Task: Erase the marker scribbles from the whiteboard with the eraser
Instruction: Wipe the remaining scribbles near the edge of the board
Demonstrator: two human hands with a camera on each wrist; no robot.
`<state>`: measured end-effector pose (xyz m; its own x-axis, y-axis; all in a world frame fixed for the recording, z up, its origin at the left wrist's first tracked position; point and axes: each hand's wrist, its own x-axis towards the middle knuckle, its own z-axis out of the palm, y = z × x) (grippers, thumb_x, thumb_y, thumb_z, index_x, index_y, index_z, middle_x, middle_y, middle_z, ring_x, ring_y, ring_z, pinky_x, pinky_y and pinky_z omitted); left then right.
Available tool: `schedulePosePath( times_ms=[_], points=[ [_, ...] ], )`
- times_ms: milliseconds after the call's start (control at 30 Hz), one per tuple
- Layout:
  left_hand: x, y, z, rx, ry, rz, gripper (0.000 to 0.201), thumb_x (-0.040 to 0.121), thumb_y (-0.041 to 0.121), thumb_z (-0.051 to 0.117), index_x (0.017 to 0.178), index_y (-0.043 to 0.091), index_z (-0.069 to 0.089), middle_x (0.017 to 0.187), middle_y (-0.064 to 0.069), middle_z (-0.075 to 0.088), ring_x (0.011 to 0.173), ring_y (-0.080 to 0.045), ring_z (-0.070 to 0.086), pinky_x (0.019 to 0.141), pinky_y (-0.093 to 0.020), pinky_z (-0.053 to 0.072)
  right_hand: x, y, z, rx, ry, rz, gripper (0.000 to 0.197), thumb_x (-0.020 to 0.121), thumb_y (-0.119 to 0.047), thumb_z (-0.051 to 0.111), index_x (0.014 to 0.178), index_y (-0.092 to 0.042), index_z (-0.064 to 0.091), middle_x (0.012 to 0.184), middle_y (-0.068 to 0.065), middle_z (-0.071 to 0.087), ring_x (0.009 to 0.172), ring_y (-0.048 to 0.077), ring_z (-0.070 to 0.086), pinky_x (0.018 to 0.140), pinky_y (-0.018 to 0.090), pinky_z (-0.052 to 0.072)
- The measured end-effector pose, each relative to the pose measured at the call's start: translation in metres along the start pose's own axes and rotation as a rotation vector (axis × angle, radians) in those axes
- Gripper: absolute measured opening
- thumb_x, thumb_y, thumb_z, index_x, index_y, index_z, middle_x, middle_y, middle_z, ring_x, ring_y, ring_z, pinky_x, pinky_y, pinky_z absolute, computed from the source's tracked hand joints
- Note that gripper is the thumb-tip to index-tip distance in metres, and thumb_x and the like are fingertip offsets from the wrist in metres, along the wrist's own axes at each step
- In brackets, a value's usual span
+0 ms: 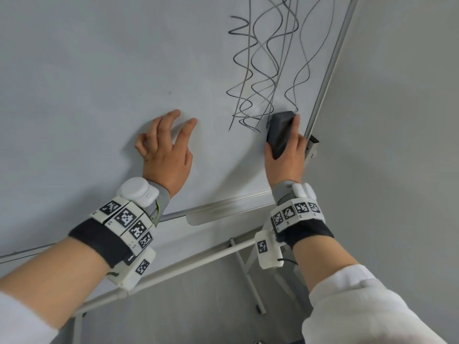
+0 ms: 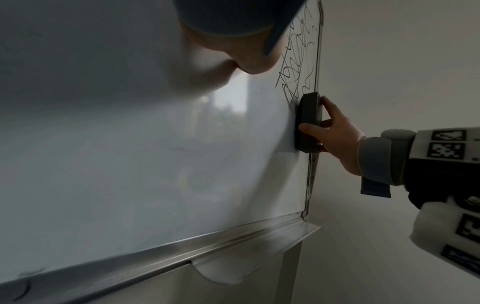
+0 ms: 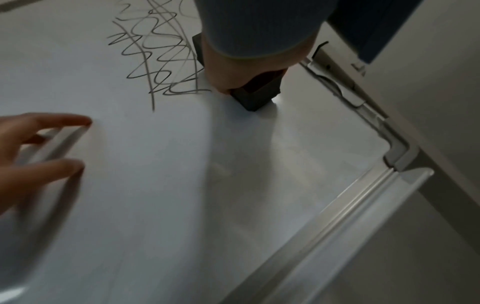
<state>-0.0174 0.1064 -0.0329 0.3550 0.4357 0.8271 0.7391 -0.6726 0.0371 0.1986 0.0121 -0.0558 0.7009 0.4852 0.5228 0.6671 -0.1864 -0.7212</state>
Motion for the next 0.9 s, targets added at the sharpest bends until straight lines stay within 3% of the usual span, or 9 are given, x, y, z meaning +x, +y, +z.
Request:
schedulePosePath(
  times_ms=[233, 300, 400, 533, 633, 700, 800, 900],
  points=[
    [0.007, 0.000, -0.007, 0.000, 0.027, 0.006, 0.056, 0.073, 0.005, 0.051, 0.125, 0.024, 0.049, 0.136, -0.002, 0.025, 0.124, -0.022, 0.023, 0.089, -0.038, 0.018, -0.002, -0.005, 0.007, 0.002, 0.076, 0.058, 0.082, 0.090, -0.025, 0.060, 0.151, -0.019, 0.006, 0.133, 0.012, 0.038, 0.113, 0.026, 0.045, 0.091, 0.033, 0.039],
    [0.008, 0.001, -0.008, -0.012, 0.029, 0.000, 0.056, 0.072, 0.004, 0.052, 0.125, 0.024, 0.049, 0.136, -0.002, 0.024, 0.124, -0.022, 0.022, 0.088, -0.039, 0.018, -0.010, -0.016, 0.012, 0.033, 0.021, 0.000, 0.083, 0.089, -0.025, 0.061, 0.151, -0.019, 0.005, 0.131, 0.013, 0.038, 0.108, 0.028, 0.048, 0.088, 0.031, 0.041],
    [0.009, 0.002, -0.009, -0.029, 0.030, -0.014, 0.057, 0.072, 0.003, 0.053, 0.125, 0.024, 0.049, 0.136, -0.001, 0.024, 0.123, -0.022, 0.021, 0.088, -0.040, 0.019, -0.023, -0.037, 0.024, 0.046, -0.048, -0.154, 0.086, 0.085, -0.023, 0.065, 0.149, -0.018, 0.008, 0.126, 0.017, 0.042, 0.105, 0.033, 0.051, 0.083, 0.036, 0.047],
    [0.011, 0.003, -0.012, -0.014, 0.045, 0.001, 0.056, 0.074, 0.006, 0.050, 0.127, 0.024, 0.046, 0.136, -0.001, 0.025, 0.121, -0.023, 0.024, 0.086, -0.039, 0.019, -0.028, -0.060, 0.029, 0.049, -0.018, -0.274, 0.087, 0.081, -0.021, 0.071, 0.147, -0.016, 0.016, 0.116, 0.018, 0.048, 0.101, 0.033, 0.053, 0.074, 0.033, 0.047],
    [0.014, 0.003, -0.014, -0.001, 0.050, 0.022, 0.055, 0.075, 0.008, 0.049, 0.127, 0.023, 0.047, 0.136, -0.001, 0.026, 0.122, -0.023, 0.025, 0.086, -0.039, 0.020, -0.023, -0.051, 0.022, 0.002, -0.009, -0.353, 0.086, 0.079, -0.020, 0.072, 0.147, -0.018, 0.020, 0.114, 0.018, 0.050, 0.098, 0.034, 0.053, 0.075, 0.032, 0.046],
    [0.016, 0.003, -0.016, 0.007, 0.056, 0.037, 0.054, 0.075, 0.008, 0.048, 0.127, 0.022, 0.048, 0.136, -0.001, 0.027, 0.123, -0.022, 0.025, 0.086, -0.039, 0.020, -0.016, -0.041, 0.013, -0.002, 0.005, -0.302, 0.084, 0.081, -0.021, 0.070, 0.148, -0.021, 0.019, 0.118, 0.017, 0.047, 0.101, 0.033, 0.051, 0.079, 0.033, 0.045],
    [0.017, 0.005, -0.018, 0.006, 0.057, 0.044, 0.053, 0.076, 0.009, 0.046, 0.128, 0.022, 0.048, 0.136, 0.000, 0.027, 0.124, -0.022, 0.026, 0.087, -0.038, 0.020, -0.005, -0.032, 0.001, 0.050, 0.044, -0.100, 0.083, 0.087, -0.024, 0.064, 0.150, -0.022, 0.010, 0.125, 0.012, 0.041, 0.106, 0.029, 0.049, 0.084, 0.026, 0.038],
    [0.016, 0.005, -0.021, 0.014, 0.062, 0.033, 0.054, 0.076, 0.010, 0.045, 0.128, 0.022, 0.048, 0.137, -0.001, 0.027, 0.125, -0.022, 0.026, 0.087, -0.039, 0.020, -0.007, -0.039, 0.001, 0.066, 0.048, -0.088, 0.084, 0.087, -0.024, 0.064, 0.151, -0.019, 0.010, 0.125, 0.012, 0.041, 0.105, 0.029, 0.049, 0.086, 0.027, 0.039]
  ],
)
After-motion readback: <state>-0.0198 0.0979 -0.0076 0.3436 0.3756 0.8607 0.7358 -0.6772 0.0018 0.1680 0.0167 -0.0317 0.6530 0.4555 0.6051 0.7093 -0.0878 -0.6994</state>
